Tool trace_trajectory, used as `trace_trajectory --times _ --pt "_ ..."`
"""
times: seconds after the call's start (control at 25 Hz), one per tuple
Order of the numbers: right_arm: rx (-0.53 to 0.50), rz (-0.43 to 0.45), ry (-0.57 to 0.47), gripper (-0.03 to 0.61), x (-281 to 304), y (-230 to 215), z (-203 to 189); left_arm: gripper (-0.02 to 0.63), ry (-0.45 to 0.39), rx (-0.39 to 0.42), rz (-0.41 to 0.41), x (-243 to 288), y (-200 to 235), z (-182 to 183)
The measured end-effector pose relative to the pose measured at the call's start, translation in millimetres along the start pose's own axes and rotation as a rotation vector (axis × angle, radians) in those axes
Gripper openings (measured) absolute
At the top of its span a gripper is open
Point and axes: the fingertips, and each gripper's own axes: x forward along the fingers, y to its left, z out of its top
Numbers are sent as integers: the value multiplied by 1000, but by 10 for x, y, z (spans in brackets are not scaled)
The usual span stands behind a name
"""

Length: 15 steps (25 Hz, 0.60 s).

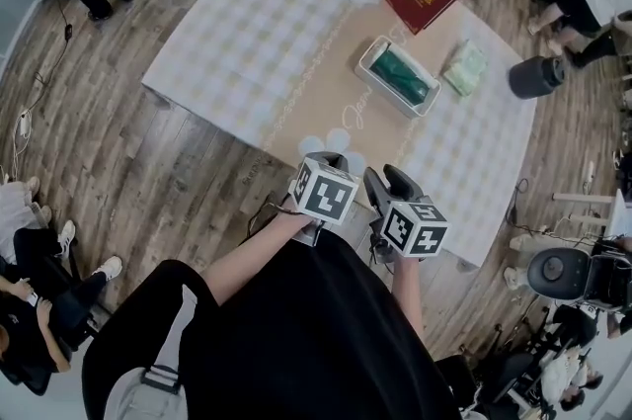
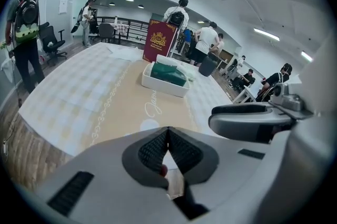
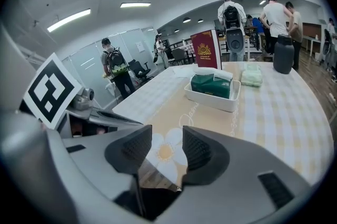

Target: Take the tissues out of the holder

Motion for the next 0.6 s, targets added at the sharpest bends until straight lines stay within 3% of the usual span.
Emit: trace_trajectory --times 0.6 --pt "-53 -45 -17 214 397 -208 509 6 6 -11 -15 191 396 286"
